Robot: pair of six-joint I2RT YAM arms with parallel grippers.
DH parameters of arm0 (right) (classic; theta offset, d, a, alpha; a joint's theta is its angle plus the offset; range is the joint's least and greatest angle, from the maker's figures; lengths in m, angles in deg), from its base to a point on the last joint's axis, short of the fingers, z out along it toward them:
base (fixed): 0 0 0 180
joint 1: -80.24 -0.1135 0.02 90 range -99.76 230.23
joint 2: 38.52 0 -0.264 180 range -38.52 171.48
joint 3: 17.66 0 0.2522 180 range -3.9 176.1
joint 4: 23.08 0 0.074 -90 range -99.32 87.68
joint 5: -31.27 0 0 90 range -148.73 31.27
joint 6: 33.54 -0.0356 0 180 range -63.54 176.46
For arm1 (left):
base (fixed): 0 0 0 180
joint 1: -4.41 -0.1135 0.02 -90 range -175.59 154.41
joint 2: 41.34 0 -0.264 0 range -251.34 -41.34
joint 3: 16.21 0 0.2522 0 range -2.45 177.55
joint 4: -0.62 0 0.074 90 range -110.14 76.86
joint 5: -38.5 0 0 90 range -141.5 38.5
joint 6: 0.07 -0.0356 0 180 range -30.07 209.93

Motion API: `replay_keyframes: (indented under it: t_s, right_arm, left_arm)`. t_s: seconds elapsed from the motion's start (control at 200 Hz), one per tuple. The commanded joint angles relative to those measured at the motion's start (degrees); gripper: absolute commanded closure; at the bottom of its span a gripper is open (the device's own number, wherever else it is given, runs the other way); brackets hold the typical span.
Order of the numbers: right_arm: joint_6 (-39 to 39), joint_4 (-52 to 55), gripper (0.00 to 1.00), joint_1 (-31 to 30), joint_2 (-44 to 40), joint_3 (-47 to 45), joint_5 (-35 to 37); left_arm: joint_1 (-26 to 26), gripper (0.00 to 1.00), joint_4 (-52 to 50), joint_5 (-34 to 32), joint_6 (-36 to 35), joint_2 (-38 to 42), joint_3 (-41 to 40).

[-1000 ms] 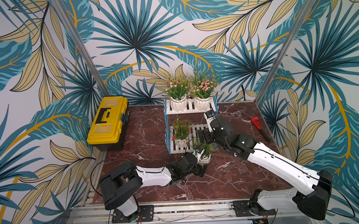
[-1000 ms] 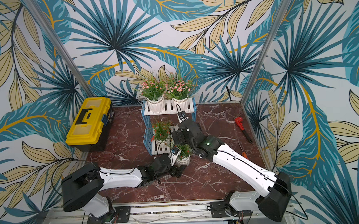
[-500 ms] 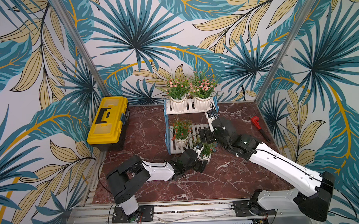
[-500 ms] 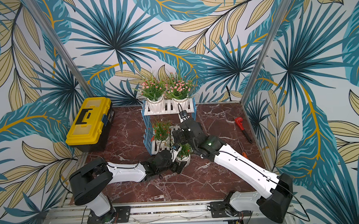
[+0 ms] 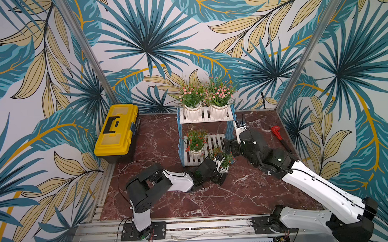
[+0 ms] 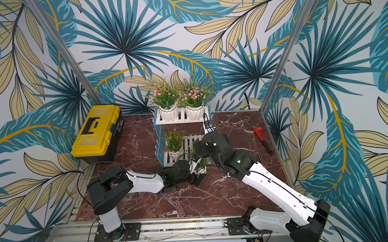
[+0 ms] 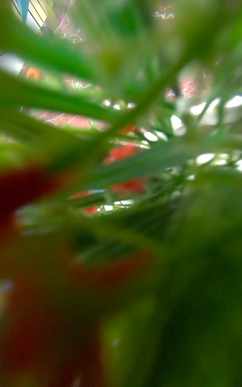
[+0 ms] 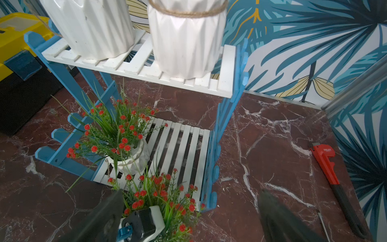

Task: Place the baby's breath potted plants on the rack by color
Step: Pick up the baby's breath potted plant from the center of the board.

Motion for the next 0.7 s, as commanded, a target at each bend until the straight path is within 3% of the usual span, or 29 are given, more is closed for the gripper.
replay_keyframes:
  t_s: [0.0,0.095,0.411,0.466,0.586,0.696]
  right_arm:
    - [-2.69,2.67,0.01,-0.24,-3.09,-1.95,2.29]
    - [-2.36,3.98,0.00,-0.24,-3.62,-2.44,2.58]
    - [-1.56,2.45,0.01,-0.24,-3.62,-4.74,2.61]
    - [-1.79,1.87,0.01,-0.25,-3.93,-5.42,2.46]
    - [-1.89,1.24,0.01,-0.24,-4.41,-6.52,2.35]
    - [-1.59,1.06,0.00,-0.24,-4.68,-6.69,2.35]
  left_arm:
    - [-1.26,0.01,1.95,-0.91,-1.10,-3.13,1.30]
    - [-1.37,0.00,2.24,1.46,-2.02,-5.07,3.05]
    - [-1.57,0.00,2.76,0.49,-3.39,-7.61,5.91]
    - [-1.55,0.05,3.05,0.48,-3.35,-7.53,5.41]
    - [-1.56,0.33,3.84,0.48,-3.73,-6.30,3.64]
    - [-1.50,0.42,5.02,-1.06,-2.58,-3.85,0.77]
